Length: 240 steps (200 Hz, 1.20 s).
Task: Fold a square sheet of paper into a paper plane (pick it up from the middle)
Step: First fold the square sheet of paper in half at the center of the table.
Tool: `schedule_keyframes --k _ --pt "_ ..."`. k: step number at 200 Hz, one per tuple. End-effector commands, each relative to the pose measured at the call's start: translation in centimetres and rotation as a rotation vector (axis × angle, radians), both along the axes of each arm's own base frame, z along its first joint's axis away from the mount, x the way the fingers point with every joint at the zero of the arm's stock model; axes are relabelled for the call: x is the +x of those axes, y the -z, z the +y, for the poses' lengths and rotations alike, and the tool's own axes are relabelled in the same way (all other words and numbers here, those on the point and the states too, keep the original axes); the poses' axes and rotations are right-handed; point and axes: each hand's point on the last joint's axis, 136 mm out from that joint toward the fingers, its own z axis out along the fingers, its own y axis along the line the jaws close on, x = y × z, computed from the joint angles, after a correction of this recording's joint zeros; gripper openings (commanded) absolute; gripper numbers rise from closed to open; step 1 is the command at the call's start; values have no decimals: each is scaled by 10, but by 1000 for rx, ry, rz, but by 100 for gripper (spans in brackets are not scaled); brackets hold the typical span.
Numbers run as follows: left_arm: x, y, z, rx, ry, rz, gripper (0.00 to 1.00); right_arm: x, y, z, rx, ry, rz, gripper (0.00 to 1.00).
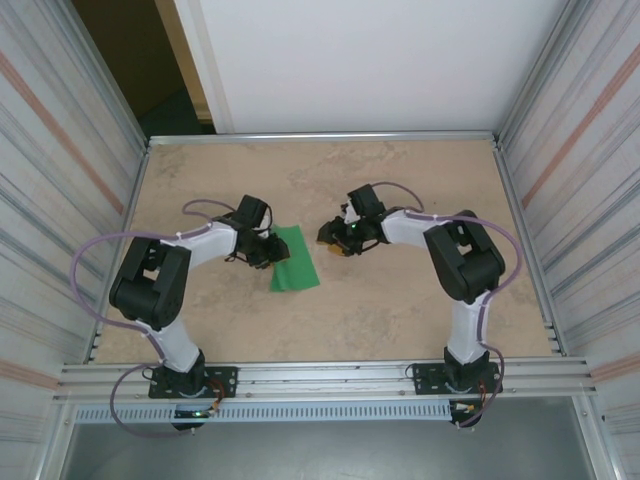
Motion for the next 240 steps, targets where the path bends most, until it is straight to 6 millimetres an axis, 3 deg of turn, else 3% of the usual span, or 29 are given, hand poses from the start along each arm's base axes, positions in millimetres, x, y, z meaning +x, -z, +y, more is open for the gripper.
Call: schedule_keyframes --k 1,17,45,81,112,137,189,240 --pt "10 -35 -5 -100 29 -97 23 22 -46 -20 56 82 -149 48" --pt "17 -59 -9 -187 41 -152 22 26 -63 -36 95 113 -206 52" --pt "27 -115 -24 -365 94 -258 23 30 -100 -46 192 106 -293 61" --pt "31 -188 -43 -589 185 -352 23 28 -149 -33 338 4 -335 80" --pt "33 -222 -54 -695 241 -366 22 25 -176 -18 396 -66 -350 89" --pt "36 -232 -58 -730 262 -371 22 24 -182 -6 427 -112 -338 92" --pt "37 -222 -58 -733 264 -335 22 12 -176 26 441 -230 -279 92" --pt "41 -203 -46 -697 222 -303 21 9 -185 24 468 -249 -317 80"
